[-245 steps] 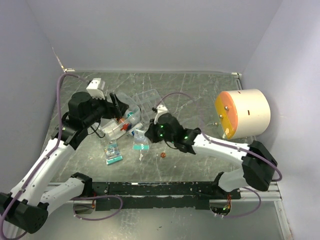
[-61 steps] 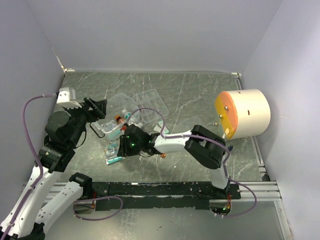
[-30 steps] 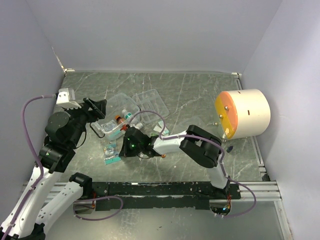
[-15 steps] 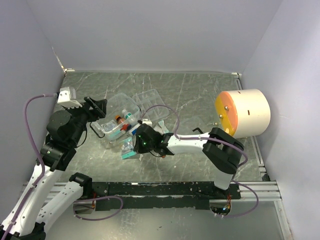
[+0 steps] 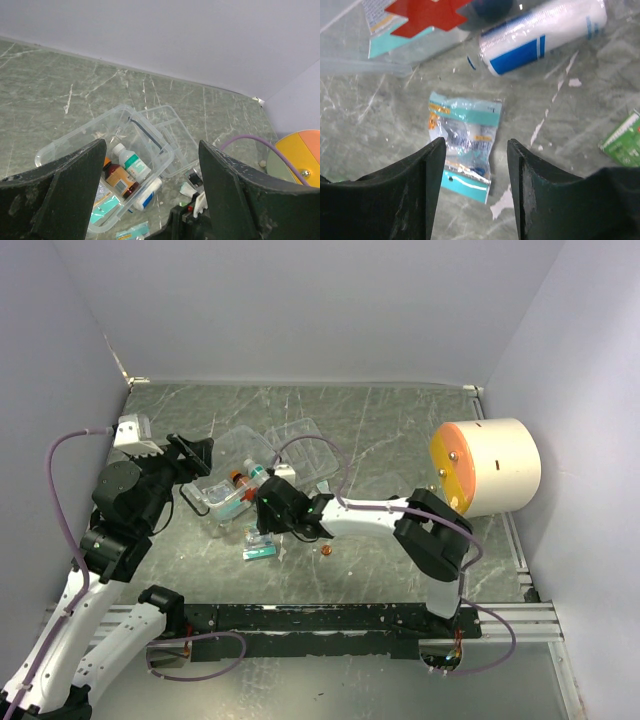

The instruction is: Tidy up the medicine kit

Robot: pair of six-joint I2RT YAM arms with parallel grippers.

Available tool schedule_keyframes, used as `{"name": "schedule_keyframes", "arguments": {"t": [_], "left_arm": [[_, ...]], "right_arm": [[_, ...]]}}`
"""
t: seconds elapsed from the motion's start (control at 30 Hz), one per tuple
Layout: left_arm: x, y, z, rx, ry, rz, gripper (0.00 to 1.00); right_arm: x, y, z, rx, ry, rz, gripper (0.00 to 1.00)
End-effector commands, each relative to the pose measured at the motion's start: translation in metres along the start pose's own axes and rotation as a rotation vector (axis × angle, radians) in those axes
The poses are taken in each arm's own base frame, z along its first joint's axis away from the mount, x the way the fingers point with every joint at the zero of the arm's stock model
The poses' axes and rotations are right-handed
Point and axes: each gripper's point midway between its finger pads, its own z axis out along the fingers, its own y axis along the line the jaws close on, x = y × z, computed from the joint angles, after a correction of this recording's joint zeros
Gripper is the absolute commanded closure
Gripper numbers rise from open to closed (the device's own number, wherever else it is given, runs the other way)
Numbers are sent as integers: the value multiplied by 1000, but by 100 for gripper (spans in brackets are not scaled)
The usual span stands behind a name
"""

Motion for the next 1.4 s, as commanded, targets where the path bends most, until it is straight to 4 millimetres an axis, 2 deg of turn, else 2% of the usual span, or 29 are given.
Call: {"name": "schedule_keyframes", "arguments": {"t": [0.0,0.23,0.5,0.73,0.8,0.9,1.0,1.07,1.13,1.23,1.37], "left_arm": [[-7,-2,2,14,-30,-9,15],[-6,-2,3,12,-25,-10,15],[-6,2,3,-14,-26,-12,15],[-7,2,3,-13,-27,-11,15],[-7,3,2,-15,-30,-13,15],[-7,3,2,-15,-33,-13,15],[-8,3,2,-18,-34,-13,15],[-7,3,2,-18,-29,-15,15],[-6,3,3,-16,-25,-17,15],[-3,2,5,-13,-13,-18,15],[9,-9,11,44,49,-8,13]], "right_arm": [[-5,-6,20,50,-7,-24,48],[4,-6,34,66,43,-51,46],[5,-21,32,139,42,-107,53],[14,-6,30,124,85,-176,49],[25,-7,36,133,114,-195,48],[31,-12,37,174,133,-204,49],[34,-19,36,215,142,-205,54],[34,-22,35,224,137,-201,62],[30,-21,33,226,119,-196,70],[22,-20,29,221,75,-181,76],[-4,-9,8,156,-49,-135,79]]}}
